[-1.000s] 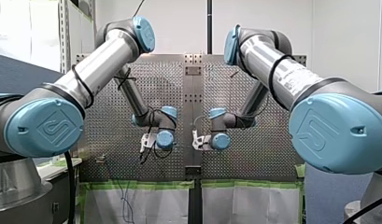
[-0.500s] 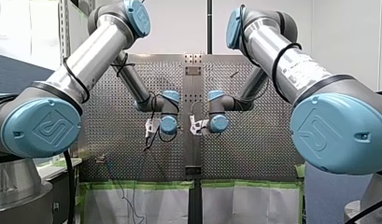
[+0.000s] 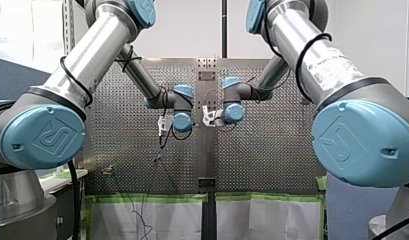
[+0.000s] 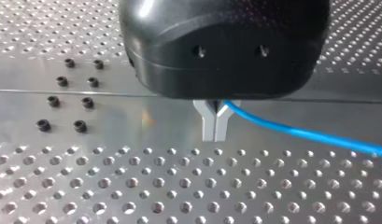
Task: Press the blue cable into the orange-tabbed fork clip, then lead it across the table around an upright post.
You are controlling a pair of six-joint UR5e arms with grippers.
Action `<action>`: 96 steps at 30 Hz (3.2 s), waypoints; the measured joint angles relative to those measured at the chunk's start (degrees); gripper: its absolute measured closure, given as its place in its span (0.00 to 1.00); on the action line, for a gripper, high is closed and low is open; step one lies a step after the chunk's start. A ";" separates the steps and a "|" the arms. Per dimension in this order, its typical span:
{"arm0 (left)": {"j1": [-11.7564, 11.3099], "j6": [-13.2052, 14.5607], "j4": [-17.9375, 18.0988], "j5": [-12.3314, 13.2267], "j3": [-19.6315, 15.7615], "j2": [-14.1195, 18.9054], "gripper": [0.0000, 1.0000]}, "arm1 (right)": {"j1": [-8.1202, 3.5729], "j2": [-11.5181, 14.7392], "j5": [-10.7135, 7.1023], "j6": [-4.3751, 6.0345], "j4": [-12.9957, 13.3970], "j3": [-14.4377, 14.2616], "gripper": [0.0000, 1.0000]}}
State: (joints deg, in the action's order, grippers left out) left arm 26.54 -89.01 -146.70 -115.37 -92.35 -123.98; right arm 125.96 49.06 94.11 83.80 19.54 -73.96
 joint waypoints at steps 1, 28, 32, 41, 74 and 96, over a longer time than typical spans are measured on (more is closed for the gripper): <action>0.00 -0.37 0.13 0.14 0.00 0.05 1.00 | -0.02 0.44 0.01 0.01 -0.01 0.01 1.00; 0.70 -7.49 -1.45 3.60 4.15 0.26 1.00 | -0.73 10.21 0.15 0.36 0.34 0.66 1.00; 0.89 -8.37 -2.59 3.80 5.99 0.28 1.00 | -0.94 11.21 0.09 0.45 0.30 0.87 1.00; 1.73 -10.00 -4.63 4.71 10.18 0.78 1.00 | -1.59 12.41 0.03 0.55 0.13 1.37 1.00; 0.80 -18.30 -7.12 13.28 15.35 4.37 1.00 | -5.83 17.08 -0.06 3.55 -0.64 2.83 1.00; 0.96 -25.05 -8.45 18.86 19.63 3.21 1.00 | -8.36 17.44 -0.06 3.69 -0.98 2.83 1.00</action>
State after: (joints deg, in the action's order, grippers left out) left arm 27.51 -114.06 -155.15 -96.52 -72.72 -120.77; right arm 117.59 66.50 94.05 87.49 18.55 -71.13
